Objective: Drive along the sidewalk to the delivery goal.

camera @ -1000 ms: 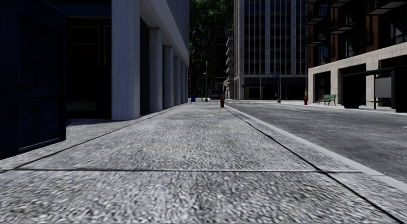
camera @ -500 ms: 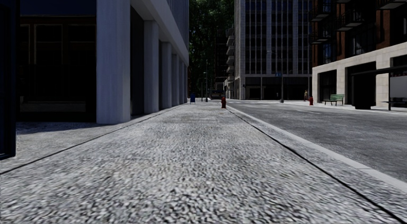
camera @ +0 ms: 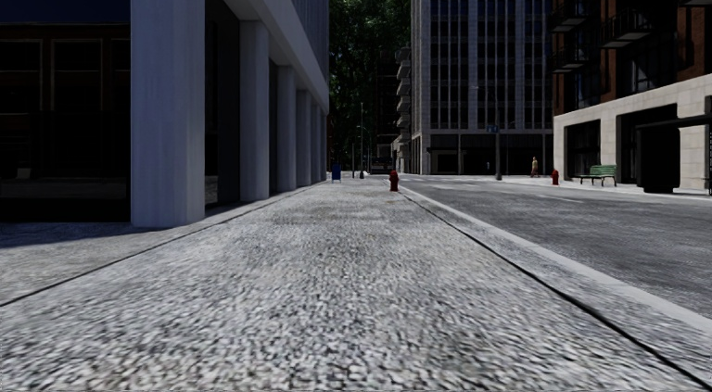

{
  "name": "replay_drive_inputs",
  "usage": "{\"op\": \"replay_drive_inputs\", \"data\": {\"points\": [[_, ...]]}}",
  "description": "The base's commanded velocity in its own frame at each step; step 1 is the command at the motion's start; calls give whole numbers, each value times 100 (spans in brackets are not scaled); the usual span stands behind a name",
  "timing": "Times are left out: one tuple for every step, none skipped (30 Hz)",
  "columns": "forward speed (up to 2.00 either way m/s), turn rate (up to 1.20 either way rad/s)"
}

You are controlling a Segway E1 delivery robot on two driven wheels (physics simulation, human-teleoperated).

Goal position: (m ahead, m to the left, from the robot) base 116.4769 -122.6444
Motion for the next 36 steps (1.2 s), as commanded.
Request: {"op": "replay_drive_inputs", "data": {"points": [[200, 0], [200, 0], [200, 0], [200, 0], [200, 0], [200, 0], [200, 0], [200, 0], [200, 0], [200, 0], [200, 0], [200, 0], [200, 0], [200, 0], [200, 0], [200, 0], [200, 0], [200, 0], [200, 0], [200, 0], [200, 0], [200, 0], [200, 0], [200, 0], [200, 0], [200, 0], [200, 0], [200, 0], [200, 0], [200, 0], [200, 0], [200, 0], [200, 0], [200, 0], [200, 0], [200, 0]]}}
